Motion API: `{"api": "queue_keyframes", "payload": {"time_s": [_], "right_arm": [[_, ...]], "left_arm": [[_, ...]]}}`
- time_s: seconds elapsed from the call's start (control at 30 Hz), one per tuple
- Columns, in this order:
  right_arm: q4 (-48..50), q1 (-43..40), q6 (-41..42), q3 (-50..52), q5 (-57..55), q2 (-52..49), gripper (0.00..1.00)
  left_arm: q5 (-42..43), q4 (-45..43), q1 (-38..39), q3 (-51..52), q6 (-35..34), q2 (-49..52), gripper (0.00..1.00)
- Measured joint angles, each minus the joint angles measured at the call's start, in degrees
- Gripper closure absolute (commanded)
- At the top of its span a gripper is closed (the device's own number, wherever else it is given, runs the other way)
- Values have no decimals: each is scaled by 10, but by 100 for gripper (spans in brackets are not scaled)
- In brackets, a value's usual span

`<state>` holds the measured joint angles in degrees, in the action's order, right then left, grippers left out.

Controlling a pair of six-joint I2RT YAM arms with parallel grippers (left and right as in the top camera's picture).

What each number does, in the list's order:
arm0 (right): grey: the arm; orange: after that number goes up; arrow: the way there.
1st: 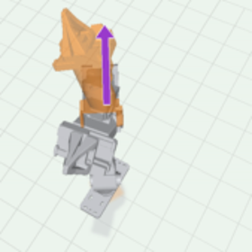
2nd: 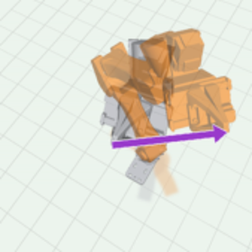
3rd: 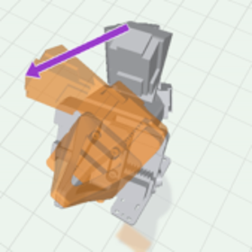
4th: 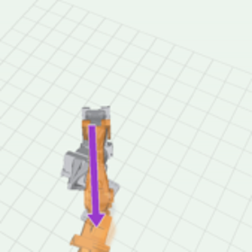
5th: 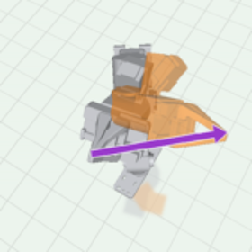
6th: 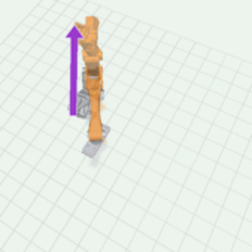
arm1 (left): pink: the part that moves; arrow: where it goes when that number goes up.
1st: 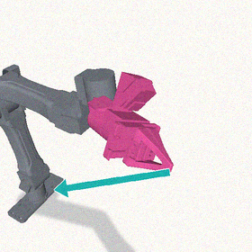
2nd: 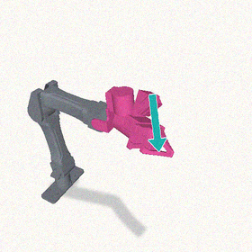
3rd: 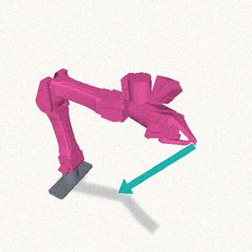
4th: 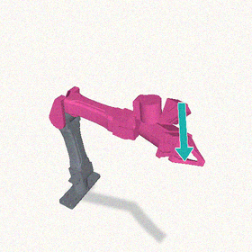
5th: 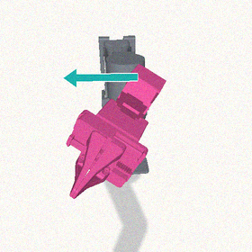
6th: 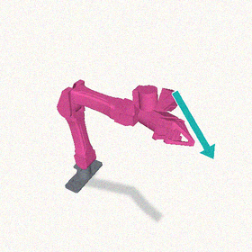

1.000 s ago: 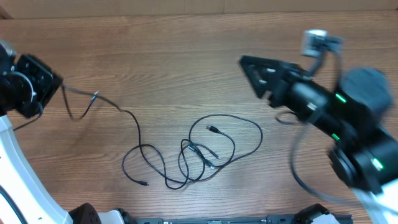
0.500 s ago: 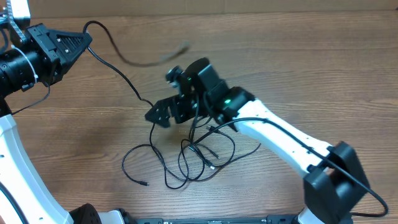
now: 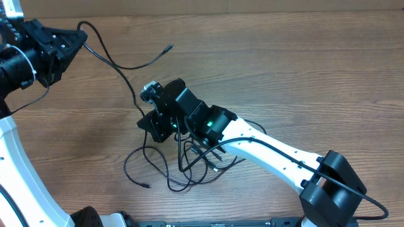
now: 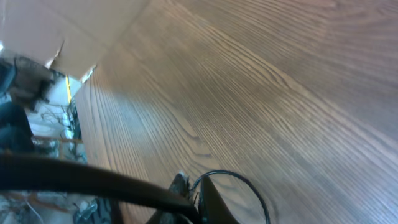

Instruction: Untangle cables

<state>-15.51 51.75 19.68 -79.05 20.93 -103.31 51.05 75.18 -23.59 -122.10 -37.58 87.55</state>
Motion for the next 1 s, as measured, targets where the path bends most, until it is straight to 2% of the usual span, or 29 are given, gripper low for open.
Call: {"api": "queue_keyframes", "payload": {"time_s": [0.13,0.17,0.27,0.4,0.47,0.5,0.53,0.57,0.67,0.7,0.77,0.83,0.87,0.97,1.0], "right_arm": [[23,-12,98,0,27,2,96],[41,-21,124,1,54,8,96],[158,-65,223,7,175,53,96],[297,-116,341,5,277,110,96],[384,-144,423,3,317,134,96],[397,-150,439,3,323,138,96],[413,-156,464,3,332,141,96],[425,-162,489,3,338,141,96],[425,-168,523,3,346,140,96],[425,-168,532,3,349,140,96],[425,-168,536,3,353,140,96],[420,-168,532,3,358,140,96],[410,-168,528,3,360,140,96],[346,-168,496,3,363,140,96],[333,-168,487,3,362,140,96]], "left_arm": [[-171,62,0,0,-8,0,96],[-242,81,0,0,-16,0,95],[-388,101,0,0,-47,4,90],[-446,115,0,0,-62,22,85],[-457,136,0,0,-66,38,76],[-457,145,0,1,-69,47,70],[-454,153,0,1,-68,54,57],[-447,161,0,1,-62,62,51],[-372,173,5,1,7,85,45],[-319,179,10,1,56,92,42],[-251,188,18,2,111,95,38],[-201,192,23,2,137,95,36],[-181,191,26,2,144,95,30],[-126,186,26,2,164,95,0],[-110,186,26,2,167,95,0]]}}
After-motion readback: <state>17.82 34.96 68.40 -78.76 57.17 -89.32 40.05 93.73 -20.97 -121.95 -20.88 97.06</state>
